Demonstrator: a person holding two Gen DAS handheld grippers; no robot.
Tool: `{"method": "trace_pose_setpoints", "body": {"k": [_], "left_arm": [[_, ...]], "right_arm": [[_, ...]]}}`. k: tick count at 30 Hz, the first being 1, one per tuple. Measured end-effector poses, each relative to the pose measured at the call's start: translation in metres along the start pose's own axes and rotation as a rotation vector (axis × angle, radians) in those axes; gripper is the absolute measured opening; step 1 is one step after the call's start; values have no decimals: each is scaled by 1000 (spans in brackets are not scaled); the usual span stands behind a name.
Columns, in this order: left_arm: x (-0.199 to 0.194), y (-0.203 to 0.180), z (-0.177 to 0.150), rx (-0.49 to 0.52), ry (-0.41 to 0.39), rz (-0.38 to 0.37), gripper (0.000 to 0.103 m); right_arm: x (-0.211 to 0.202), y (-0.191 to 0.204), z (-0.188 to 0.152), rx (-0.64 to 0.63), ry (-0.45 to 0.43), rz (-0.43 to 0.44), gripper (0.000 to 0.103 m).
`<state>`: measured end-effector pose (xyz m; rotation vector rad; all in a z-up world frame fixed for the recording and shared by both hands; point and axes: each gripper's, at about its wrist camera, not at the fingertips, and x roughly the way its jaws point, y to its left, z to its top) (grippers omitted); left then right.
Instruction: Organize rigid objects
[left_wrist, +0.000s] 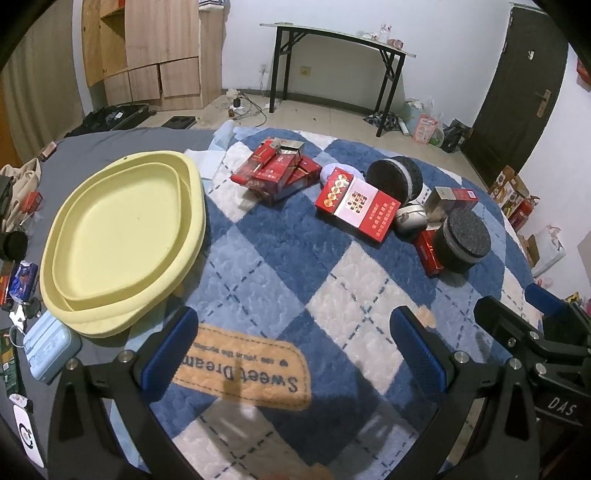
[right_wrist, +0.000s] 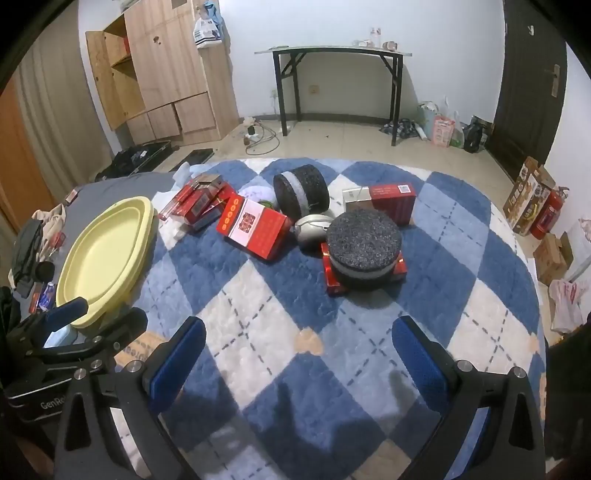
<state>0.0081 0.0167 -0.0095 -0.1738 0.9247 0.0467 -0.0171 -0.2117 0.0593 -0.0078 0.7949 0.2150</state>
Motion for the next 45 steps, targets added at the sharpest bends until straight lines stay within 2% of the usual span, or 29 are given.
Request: {"method": "trace_pose_setpoints", "body": {"k": [45], "left_arm": [[2, 3, -2, -9, 9, 4, 103]], "right_arm": [[9, 3, -1, -36, 4, -18, 103]]}}
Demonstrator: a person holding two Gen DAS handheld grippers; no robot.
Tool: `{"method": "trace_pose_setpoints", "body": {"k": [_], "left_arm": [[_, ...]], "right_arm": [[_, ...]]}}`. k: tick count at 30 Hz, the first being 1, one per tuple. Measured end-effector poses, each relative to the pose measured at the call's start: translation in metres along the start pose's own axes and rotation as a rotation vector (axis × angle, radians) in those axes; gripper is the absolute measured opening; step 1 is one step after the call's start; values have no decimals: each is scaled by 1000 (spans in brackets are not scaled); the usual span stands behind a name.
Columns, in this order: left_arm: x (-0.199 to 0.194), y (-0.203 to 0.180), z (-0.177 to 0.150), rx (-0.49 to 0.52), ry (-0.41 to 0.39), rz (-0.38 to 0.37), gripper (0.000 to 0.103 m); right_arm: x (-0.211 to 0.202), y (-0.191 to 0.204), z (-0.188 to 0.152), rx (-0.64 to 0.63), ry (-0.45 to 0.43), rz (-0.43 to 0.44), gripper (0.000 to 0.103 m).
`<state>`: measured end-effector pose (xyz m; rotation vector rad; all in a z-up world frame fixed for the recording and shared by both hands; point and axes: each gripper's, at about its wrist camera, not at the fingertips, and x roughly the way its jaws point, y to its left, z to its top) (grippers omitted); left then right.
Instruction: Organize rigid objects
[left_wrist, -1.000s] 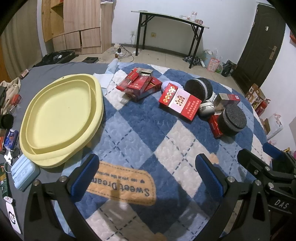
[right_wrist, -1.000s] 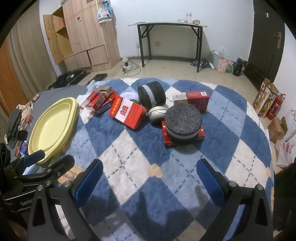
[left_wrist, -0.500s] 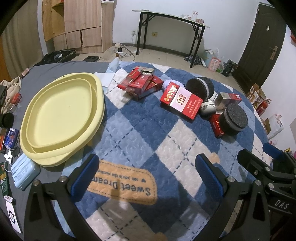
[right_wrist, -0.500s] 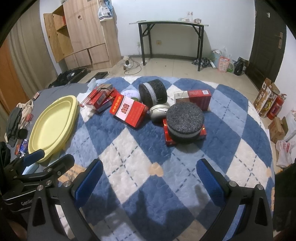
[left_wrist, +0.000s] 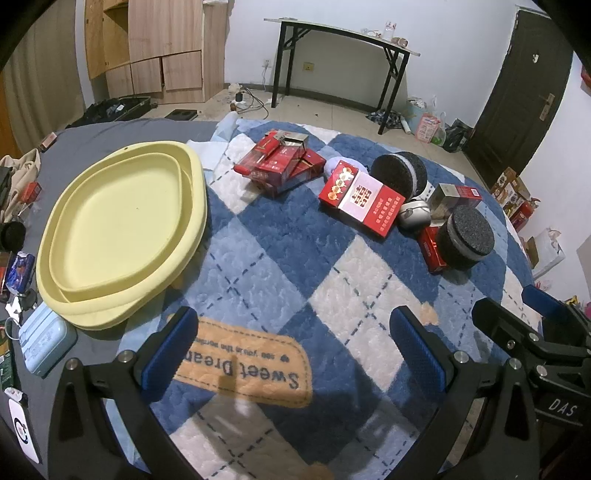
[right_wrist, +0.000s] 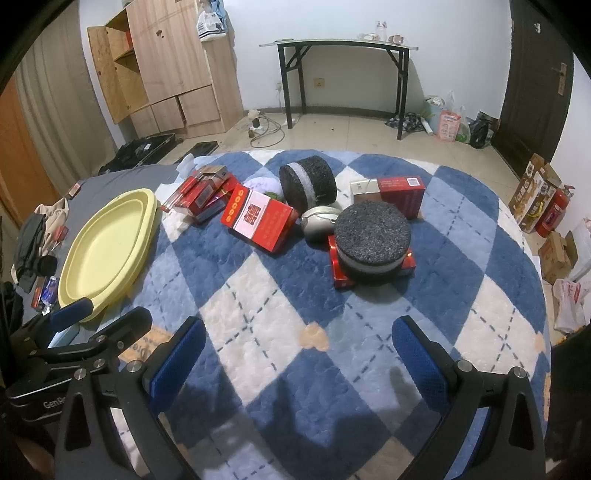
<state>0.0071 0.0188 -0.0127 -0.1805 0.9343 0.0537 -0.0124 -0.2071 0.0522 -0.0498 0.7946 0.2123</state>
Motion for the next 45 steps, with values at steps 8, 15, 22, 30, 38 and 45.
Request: {"method": "trace_pose_setpoints", "body": {"k": [8, 15, 22, 30, 38, 45], "left_arm": [[1, -2, -2, 3, 1, -5, 102], [-5, -2, 5, 22, -13, -54, 102], [-1, 20, 60, 101, -14, -120, 88], [69, 51, 106, 227, 124, -103, 59], [117, 57, 139, 311, 171, -125, 46], [141, 49, 151, 326, 189, -162, 40]], "right_arm": [[0, 0, -1, 1, -14, 10, 103], [-2, -3, 2, -1, -17, 11, 103], [-14, -44, 7, 142, -48, 46, 103], [27, -72, 26, 225, 102, 19, 103], [81, -41, 52, 63, 74, -12, 103], [104, -46, 54, 64, 52, -39, 103]]}}
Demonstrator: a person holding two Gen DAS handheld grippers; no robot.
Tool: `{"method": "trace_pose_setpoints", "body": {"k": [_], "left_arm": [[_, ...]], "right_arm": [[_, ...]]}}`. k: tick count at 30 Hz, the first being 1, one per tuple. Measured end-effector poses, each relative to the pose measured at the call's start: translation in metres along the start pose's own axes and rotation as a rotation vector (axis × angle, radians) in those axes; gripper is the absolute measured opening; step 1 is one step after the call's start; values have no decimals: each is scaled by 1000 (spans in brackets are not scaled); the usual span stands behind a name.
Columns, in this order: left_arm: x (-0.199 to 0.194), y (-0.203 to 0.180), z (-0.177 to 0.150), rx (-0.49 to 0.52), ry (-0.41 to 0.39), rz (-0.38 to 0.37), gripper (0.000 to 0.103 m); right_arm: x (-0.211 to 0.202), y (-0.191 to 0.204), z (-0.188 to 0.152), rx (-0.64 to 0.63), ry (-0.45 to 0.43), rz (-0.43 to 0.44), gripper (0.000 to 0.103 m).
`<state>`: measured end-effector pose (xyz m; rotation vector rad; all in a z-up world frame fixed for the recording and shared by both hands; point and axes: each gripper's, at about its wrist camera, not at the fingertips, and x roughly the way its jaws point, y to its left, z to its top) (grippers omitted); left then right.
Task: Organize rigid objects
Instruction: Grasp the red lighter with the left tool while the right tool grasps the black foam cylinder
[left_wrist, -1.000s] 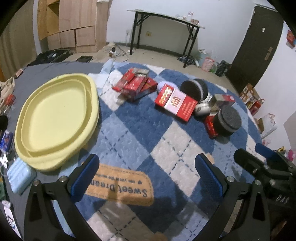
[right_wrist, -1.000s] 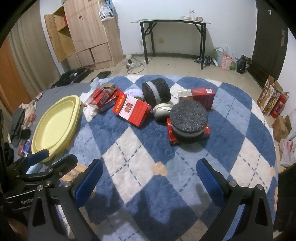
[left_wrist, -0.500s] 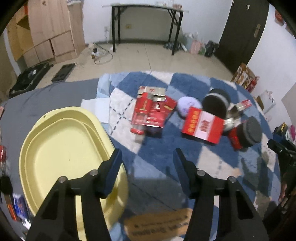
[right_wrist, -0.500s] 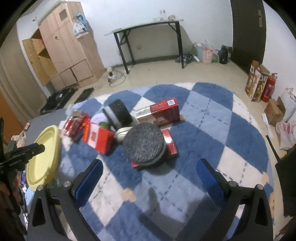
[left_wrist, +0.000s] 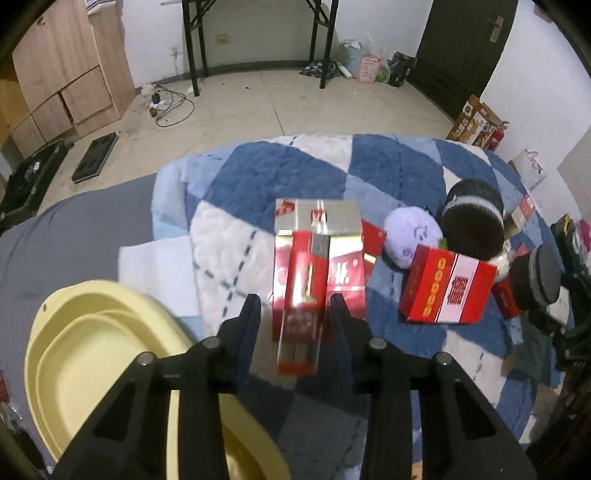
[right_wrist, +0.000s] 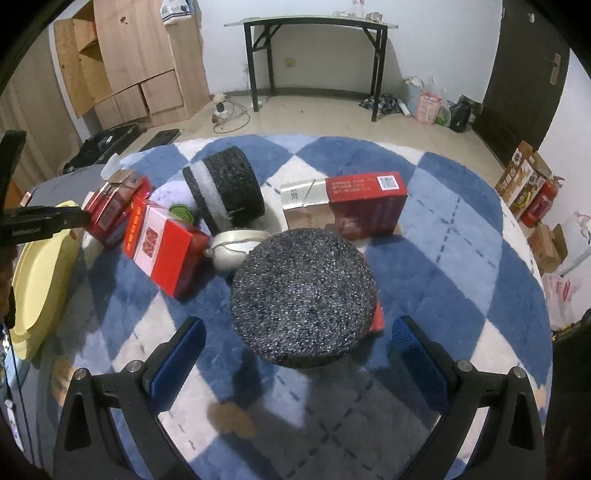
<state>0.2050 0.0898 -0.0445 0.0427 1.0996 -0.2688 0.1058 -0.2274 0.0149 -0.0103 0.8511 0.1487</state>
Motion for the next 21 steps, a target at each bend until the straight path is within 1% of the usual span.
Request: {"method": "trace_pose_setpoints", "body": {"k": [3, 4, 5, 6, 7, 8, 9, 10, 12, 14, 16, 21], "left_arm": [[3, 2, 4, -23, -7, -14, 38], [4, 2, 4, -24, -9, -21, 32], [4, 1, 4, -22, -9, -18, 31], [4, 0, 4, -19, -14, -13, 29], [4, 0, 5, -20, -16, -19, 24], [3, 1, 5, -31, -17, -34, 24], [3, 2, 6, -41, -20, -40, 24], [2, 3, 6, -48, -24, -41, 24], [-3, 1, 5, -45, -39, -32, 24], [-10, 1, 4, -54, -50, -39, 24], [-23, 2, 2, -68, -76, -41, 24], [-67, 14, -8, -122, -149, -46, 24]], "right_arm": [[7, 0, -1, -6, 19, -5, 103], [9, -1, -1, -7, 23, -7, 102], [12, -1, -1, -9, 28, -13, 102], [13, -2, -1, -8, 28, -13, 99], [15, -3, -1, -6, 29, -10, 92], [17, -3, -1, -5, 30, -7, 87], [19, -4, -1, -5, 35, -5, 75], [22, -4, -1, -6, 42, 1, 70], [26, -4, -2, -11, 50, 6, 69], [26, -5, -2, -8, 44, 21, 69], [22, -6, -2, 0, 35, 18, 68], [-2, -13, -2, 13, -20, 6, 68]]}}
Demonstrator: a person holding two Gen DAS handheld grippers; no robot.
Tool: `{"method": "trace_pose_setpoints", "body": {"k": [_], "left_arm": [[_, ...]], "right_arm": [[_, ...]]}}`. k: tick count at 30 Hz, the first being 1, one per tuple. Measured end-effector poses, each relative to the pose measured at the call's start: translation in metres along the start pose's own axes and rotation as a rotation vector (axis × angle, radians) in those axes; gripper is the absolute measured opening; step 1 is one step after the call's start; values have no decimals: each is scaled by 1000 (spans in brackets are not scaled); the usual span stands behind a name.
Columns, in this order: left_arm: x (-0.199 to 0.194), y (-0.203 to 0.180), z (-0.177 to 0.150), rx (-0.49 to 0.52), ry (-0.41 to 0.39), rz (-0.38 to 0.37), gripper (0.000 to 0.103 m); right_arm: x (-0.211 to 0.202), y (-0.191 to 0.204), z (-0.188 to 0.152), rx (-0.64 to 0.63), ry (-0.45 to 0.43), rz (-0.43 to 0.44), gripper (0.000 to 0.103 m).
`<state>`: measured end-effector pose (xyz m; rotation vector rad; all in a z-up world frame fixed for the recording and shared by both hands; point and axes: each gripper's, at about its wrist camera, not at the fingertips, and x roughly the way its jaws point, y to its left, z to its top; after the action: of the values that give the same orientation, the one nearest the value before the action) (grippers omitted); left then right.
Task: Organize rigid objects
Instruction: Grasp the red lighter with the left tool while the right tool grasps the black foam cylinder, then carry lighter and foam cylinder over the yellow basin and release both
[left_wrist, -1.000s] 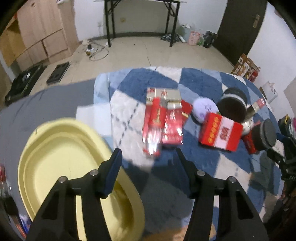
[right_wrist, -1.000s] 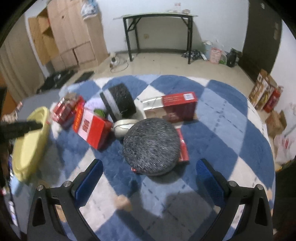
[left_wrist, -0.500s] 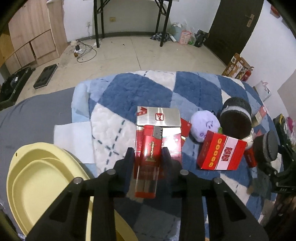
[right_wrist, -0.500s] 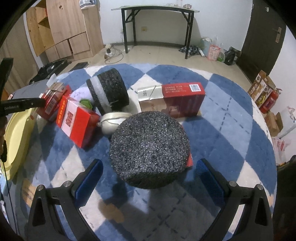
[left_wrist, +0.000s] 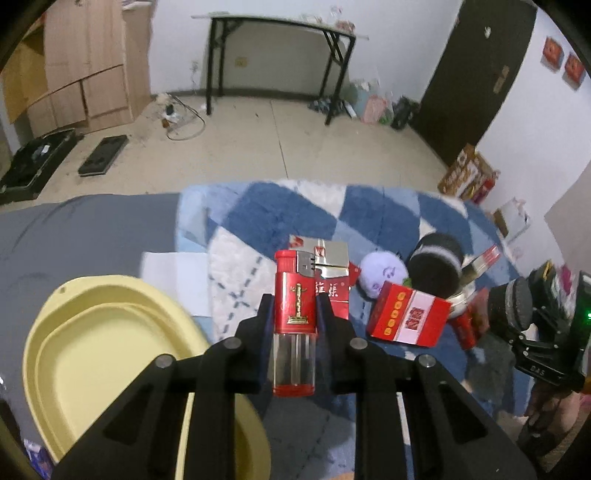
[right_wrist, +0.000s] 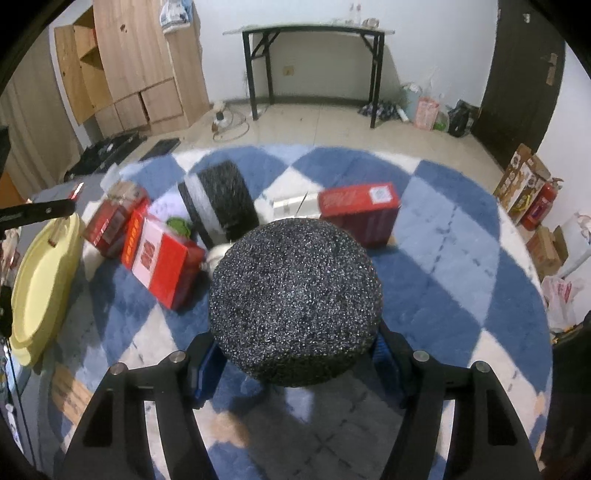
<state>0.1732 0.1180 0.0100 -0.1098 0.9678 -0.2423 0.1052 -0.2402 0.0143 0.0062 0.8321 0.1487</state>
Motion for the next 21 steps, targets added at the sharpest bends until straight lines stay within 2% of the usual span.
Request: {"method": "trace_pose_setpoints", "body": {"k": [4, 7, 9, 11, 15, 17, 21], "left_arm": [[-39, 30, -10, -61, -39, 42, 24], [-65, 63, -25, -103, -43, 127, 24], [-80, 88, -37, -129, -34, 224, 24], [-87, 112, -46, -172, -38, 229, 24], [-74, 151, -66, -245, 2, 271, 24], [-58, 165, -76, -273, 46, 262, 24], [-29, 185, -96, -299, 123, 258, 24]], "right_arm": [[-27, 9, 3, -24, -69, 66, 69], [-49, 44, 0, -129, -112, 157, 69], [-60, 87, -5, -221, -107, 251, 69], [-68, 136, -11, -318, -107, 321, 69], [-61, 225, -26, -434, -62, 437, 68], [-49, 269, -35, -491, -35, 458, 68], [-26, 319, -54, -588, 15, 450, 68]]}}
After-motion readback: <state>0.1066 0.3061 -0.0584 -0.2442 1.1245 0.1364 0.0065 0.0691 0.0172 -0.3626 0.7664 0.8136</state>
